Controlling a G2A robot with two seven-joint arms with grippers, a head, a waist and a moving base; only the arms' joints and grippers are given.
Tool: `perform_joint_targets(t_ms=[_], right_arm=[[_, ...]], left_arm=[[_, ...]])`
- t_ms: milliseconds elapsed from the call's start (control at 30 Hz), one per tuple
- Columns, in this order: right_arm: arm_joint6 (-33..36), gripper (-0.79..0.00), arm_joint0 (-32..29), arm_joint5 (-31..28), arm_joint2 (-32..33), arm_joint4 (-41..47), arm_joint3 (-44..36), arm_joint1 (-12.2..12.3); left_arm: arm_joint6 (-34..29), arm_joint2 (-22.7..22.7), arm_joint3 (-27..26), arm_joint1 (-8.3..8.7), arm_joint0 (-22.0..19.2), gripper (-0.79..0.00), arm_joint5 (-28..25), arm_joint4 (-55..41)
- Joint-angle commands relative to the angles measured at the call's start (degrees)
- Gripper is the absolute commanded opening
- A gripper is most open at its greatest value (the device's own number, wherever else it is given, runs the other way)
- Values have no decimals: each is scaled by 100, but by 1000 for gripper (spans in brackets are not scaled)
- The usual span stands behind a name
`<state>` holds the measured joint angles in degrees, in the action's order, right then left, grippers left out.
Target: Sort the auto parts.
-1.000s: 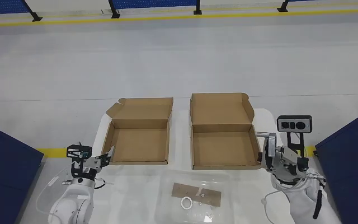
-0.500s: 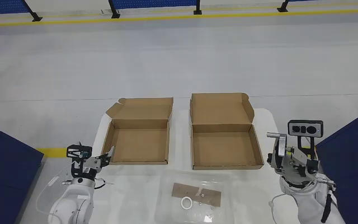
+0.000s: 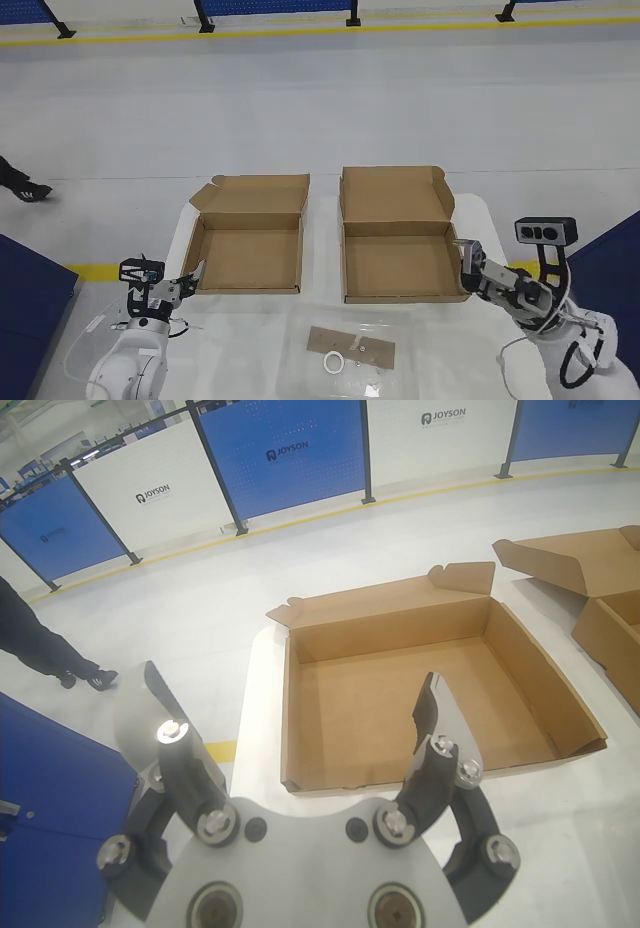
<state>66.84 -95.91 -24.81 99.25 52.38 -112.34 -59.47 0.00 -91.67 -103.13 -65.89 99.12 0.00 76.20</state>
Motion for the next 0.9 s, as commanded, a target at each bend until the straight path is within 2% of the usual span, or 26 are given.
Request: perform_joint_targets(t_ms=[0, 100, 333, 433, 633, 867], right_arm=[[64, -785, -95, 29, 271, -718, 33, 30], [0, -785, -208, -61, 494, -1180, -30, 45], [-48, -785, -192, -47, 511, -1313, -63, 48], [-63, -785, -108, 59, 546, -2341, -317, 82], [-2, -785, 214, 391, 279, -3737, -415, 142], [-62, -785, 602, 534, -270, -4765, -150, 178]], left_arm=[[0, 0, 0, 0, 0, 0, 0, 0], [0, 0, 0, 0, 0, 0, 0, 0], [0, 0, 0, 0, 0, 0, 0, 0], [0, 0, 0, 0, 0, 0, 0, 0], [0, 0, 0, 0, 0, 0, 0, 0], [0, 0, 0, 0, 0, 0, 0, 0]])
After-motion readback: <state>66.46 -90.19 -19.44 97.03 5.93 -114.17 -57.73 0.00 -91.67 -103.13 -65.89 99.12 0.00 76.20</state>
